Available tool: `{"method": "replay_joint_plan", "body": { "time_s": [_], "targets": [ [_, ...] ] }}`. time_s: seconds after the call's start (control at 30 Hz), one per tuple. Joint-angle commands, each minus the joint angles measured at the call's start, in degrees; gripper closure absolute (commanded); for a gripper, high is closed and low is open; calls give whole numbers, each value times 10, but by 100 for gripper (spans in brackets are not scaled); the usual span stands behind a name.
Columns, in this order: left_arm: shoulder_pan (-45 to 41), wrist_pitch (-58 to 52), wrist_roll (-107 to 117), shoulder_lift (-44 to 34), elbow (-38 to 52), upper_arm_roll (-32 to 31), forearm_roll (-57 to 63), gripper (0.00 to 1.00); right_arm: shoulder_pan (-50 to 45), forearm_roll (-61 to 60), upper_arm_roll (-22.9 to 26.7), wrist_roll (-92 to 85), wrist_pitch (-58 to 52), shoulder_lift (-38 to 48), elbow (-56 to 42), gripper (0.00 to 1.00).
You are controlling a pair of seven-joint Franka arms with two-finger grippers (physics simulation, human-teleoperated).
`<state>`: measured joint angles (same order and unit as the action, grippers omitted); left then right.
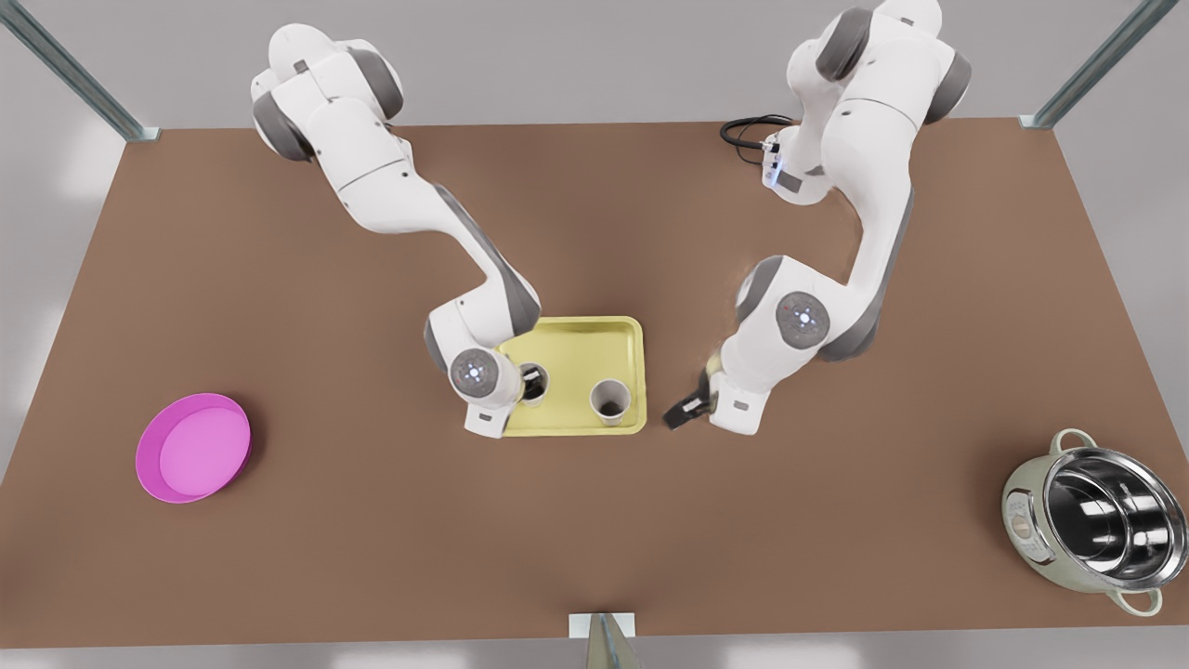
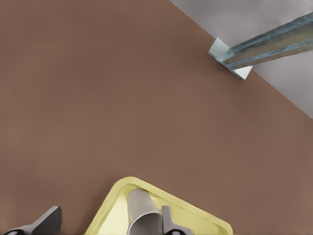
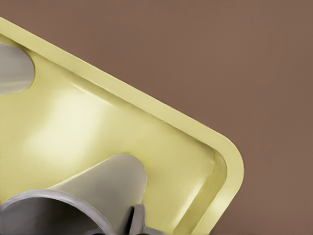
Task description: Use both arms to respectively pick up the white IKEA cups from the middle-left and middle-right positions, then place the white IKEA cups onto the middle-middle tray, ensuring that the cups remain upright and do not tip over
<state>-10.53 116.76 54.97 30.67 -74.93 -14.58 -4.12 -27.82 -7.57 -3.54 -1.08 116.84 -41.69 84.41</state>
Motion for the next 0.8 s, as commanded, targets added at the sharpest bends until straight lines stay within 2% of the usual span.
{"method": "replay_joint_plan", "body": {
  "time_s": [0.0, 0.03, 0.07, 0.1, 0.5, 0.6, 0.7, 0.73, 0.77],
  "targets": [
    [68, -379, -143, -11, 84, 1, 67, 0, 4, 0, -1, 2, 5, -2, 0, 78],
    [73, -415, -230, -11, 90, 3, 124, 0, 5, -1, -1, 2, 5, -1, -1, 9],
    [79, -431, -329, -35, 92, 10, 123, 0, 6, -5, -1, -1, 3, -1, -1, 0],
    [72, -360, -458, -142, -36, 61, 119, 0, 9, -5, -1, -1, 1, -1, -1, 0],
    [68, -385, -502, -139, -37, 68, 105, 0, 38, -16, -1, -35, -23, 18, -25, 0],
    [67, -388, -502, -139, -37, 68, 105, 0, 53, -15, 4, -30, -159, 28, -115, 0],
    [67, -387, -502, -134, -37, 68, 105, 0, 130, 9, 25, -25, -294, 50, -143, 0],
    [68, -387, -502, -133, -37, 68, 105, 0, 135, 120, 46, -35, -319, 50, -142, 0],
    [68, -387, -502, -133, -37, 68, 105, 0, 165, 136, 45, -74, -313, 50, -169, 0]
  ]
}}
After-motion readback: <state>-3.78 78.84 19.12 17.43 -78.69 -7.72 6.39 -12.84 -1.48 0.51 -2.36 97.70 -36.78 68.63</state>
